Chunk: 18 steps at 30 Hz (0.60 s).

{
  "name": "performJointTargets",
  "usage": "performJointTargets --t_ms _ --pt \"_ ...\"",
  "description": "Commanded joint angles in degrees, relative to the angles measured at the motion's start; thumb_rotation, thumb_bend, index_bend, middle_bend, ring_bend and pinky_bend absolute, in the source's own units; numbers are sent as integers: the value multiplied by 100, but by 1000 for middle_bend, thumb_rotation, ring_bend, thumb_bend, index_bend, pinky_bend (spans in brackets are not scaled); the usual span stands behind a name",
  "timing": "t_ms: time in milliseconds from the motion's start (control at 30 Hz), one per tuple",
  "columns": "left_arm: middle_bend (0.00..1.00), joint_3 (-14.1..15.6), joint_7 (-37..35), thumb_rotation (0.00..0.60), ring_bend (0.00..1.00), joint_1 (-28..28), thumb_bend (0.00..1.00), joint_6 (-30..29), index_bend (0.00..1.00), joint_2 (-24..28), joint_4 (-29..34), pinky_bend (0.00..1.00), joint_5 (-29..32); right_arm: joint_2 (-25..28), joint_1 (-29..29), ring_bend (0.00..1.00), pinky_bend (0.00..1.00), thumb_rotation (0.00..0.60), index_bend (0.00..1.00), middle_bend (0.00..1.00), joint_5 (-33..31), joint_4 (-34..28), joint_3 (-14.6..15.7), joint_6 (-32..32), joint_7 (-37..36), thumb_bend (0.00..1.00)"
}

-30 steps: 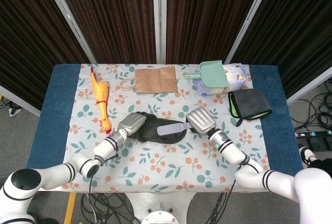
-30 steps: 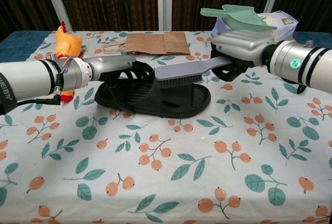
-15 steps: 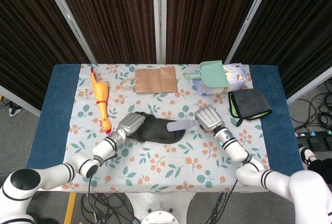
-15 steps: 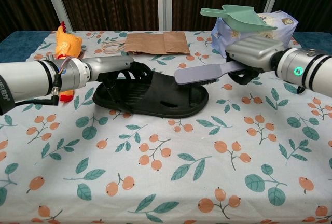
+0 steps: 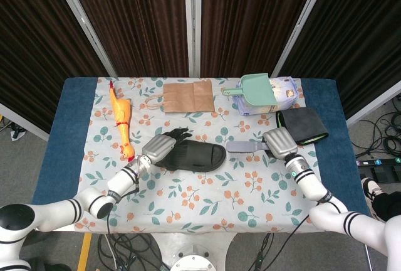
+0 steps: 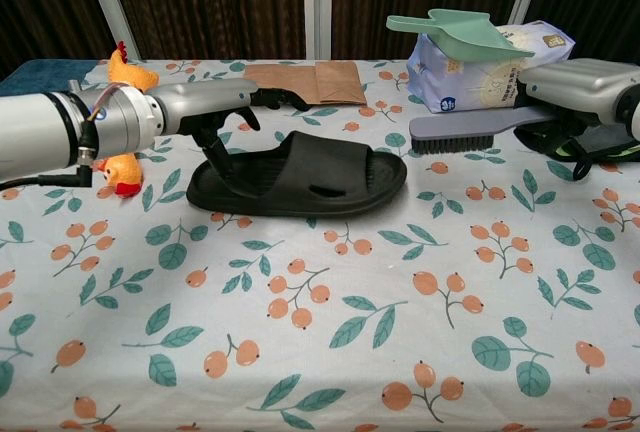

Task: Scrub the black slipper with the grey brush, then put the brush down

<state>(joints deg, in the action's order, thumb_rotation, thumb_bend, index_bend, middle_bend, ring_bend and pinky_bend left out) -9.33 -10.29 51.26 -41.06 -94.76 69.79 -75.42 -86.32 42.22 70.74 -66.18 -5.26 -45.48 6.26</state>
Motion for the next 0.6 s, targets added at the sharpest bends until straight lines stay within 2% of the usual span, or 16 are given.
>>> performJointTargets --t_ms 33,100,133,233,333,433,600 --pt "109 -32 221 600 37 -140 30 -279 134 322 390 190 10 -219 83 771 856 600 907 765 -259 227 -14 351 88 388" --pt "109 -33 310 600 37 -241 30 -432 134 512 597 189 38 -257 109 660 732 600 750 657 -345 260 -16 461 157 332" --pt "109 -27 360 600 37 -328 31 -552 134 651 736 189 56 -262 116 561 624 600 605 563 -387 260 -20 493 209 291" --pt "109 18 531 600 37 -592 30 -911 134 992 1040 188 99 -197 101 386 452 600 321 394 -475 175 -24 537 286 196" --pt "109 97 743 600 37 -886 30 -1284 134 1330 1338 187 141 -37 29 233 322 600 129 263 -522 -63 -60 443 268 115" --pt "109 164 793 600 37 -1219 30 -1668 134 1707 1667 187 180 263 -118 156 252 600 46 182 -429 -417 -74 190 180 71" --pt "112 314 860 600 37 -1851 30 -2366 134 2335 2015 187 239 1021 -518 124 220 600 18 154 -205 -1070 -40 -445 49 71"
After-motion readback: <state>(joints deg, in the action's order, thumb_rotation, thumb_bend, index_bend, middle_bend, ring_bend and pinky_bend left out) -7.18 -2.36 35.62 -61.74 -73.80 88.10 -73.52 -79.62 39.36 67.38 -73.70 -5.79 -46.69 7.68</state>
